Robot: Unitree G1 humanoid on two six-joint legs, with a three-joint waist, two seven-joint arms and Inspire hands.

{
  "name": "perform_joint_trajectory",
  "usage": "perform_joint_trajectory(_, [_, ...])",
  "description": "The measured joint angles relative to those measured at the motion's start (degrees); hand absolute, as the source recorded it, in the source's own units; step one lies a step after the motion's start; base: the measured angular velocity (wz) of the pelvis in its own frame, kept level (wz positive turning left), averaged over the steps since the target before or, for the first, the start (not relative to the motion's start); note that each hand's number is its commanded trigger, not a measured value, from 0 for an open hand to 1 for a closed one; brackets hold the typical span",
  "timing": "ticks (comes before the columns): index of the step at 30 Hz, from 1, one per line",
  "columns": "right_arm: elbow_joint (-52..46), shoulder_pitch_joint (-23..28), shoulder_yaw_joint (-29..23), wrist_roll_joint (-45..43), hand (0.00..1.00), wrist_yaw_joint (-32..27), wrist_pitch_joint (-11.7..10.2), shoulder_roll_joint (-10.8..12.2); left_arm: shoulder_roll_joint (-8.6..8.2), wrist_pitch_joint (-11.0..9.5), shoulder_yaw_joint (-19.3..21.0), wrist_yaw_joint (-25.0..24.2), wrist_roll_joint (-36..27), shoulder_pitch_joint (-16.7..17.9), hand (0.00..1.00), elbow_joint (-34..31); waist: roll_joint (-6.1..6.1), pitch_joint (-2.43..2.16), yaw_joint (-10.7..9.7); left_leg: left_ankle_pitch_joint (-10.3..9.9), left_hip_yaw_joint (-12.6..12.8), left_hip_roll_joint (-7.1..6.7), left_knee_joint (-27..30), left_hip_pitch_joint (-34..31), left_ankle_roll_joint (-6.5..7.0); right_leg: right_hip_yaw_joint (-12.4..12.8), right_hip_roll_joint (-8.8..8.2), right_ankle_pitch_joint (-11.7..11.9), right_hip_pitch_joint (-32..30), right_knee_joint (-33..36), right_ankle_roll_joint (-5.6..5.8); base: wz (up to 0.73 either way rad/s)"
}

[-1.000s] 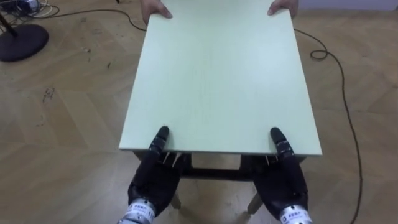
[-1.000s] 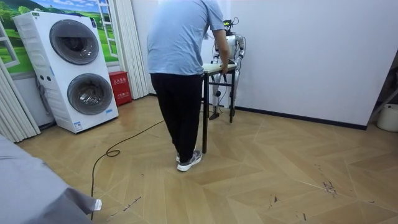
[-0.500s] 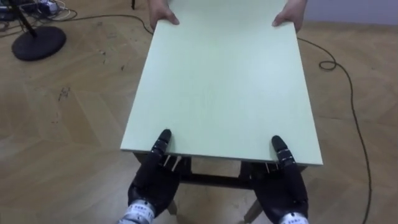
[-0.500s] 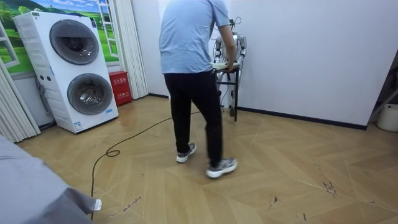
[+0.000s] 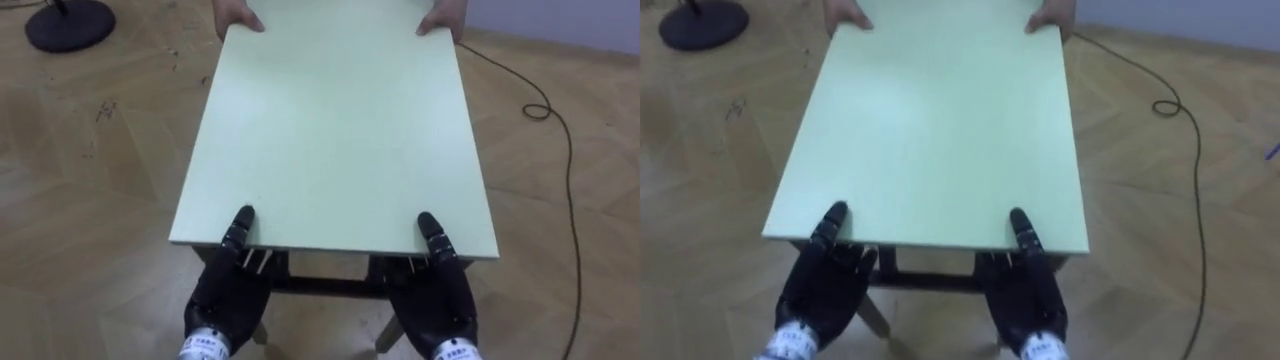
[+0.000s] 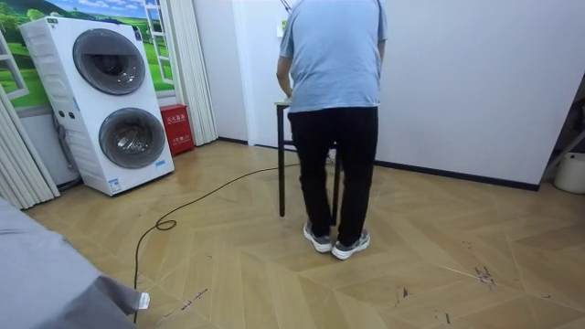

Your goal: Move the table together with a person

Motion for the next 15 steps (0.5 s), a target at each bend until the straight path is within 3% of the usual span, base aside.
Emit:
perform_joint_trajectory(7, [0.0, -0.6, -0.5, 0.0, 1.00, 0.2, 0.0, -1.3, -0.38, -0.3, -0.4, -0.8, -0.3, 1.0, 1.00, 0.0, 1.88, 0.37, -0.1, -0.1, -3.2, 0.56, 1.4, -1.6, -0.49, -3.0, 0.52, 0.1, 1.7, -1.7, -0.22, 0.23])
perform_joint_trajectory(8, [0.0, -0.9, -0.5, -0.1, 1.00, 0.2, 0.1, -1.7, -0.71, -0.3, -0.6, -0.8, -0.5, 1.1, 1.00, 0.1, 2.23, 0.26, -0.2, -0.1, -3.4, 0.54, 1.5, -1.7, -0.49, -3.4, 0.44, 0.0, 1.7, -1.7, -0.20, 0.19])
perform_joint_trajectory(12, [0.0, -1.0, -0.5, -0.2, 1.00, -0.2, 0.3, -2.0, -1.09, -0.2, -0.6, -0.8, -0.5, 1.8, 1.00, 0.1, 2.39, 0.19, -0.4, 0.0, -5.1, 0.20, 1.2, -1.5, -0.65, -5.2, 0.14, -0.6, 3.1, -1.7, -0.11, 0.30])
perform_joint_trajectory(15, [-0.1, -1.0, -0.7, -0.3, 1.00, -0.6, 0.7, -2.4, -1.21, -0.2, -0.8, -0.8, -0.6, 2.2, 1.00, 0.1, 2.53, 0.15, -2.0, 0.0, -7.9, -0.64, 1.7, -1.7, -0.71, -8.3, -0.53, -1.6, 4.8, -1.8, 0.16, 0.55])
